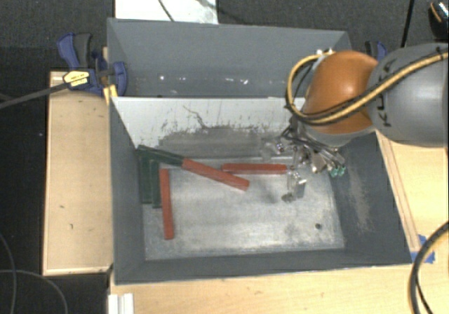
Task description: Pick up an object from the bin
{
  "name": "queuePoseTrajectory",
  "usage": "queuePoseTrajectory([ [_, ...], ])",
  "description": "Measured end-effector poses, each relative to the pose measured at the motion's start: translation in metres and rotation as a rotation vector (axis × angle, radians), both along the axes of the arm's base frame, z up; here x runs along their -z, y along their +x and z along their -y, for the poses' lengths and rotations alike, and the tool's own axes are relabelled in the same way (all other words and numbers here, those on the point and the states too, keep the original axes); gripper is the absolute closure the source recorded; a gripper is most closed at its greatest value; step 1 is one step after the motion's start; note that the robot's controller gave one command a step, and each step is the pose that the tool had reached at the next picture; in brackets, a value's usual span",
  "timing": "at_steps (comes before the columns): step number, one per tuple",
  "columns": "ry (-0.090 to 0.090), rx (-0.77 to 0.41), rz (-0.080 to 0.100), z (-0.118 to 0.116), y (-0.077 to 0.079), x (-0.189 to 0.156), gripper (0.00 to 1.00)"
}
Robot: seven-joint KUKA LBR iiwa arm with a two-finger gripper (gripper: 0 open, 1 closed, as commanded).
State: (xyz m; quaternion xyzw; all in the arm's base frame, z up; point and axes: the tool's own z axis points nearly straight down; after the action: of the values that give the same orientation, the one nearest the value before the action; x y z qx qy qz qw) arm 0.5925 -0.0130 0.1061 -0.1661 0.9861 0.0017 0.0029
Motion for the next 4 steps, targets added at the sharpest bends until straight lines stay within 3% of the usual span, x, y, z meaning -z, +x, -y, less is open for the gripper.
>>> queuePoseTrajectory([
  [1,-0.001,-0.130,-0.002,-0.061,-0.026,-0.037,0.00],
  [2,-0.004,-0.203,-0.006,-0.062,-0.002,0.039,0.00],
  [3,-0.004,-0.204,0.002,-0.062,0.000,0.034,1.00],
  [4,-0.004,-0.205,-0.003,-0.062,-0.001,0.035,0.00],
])
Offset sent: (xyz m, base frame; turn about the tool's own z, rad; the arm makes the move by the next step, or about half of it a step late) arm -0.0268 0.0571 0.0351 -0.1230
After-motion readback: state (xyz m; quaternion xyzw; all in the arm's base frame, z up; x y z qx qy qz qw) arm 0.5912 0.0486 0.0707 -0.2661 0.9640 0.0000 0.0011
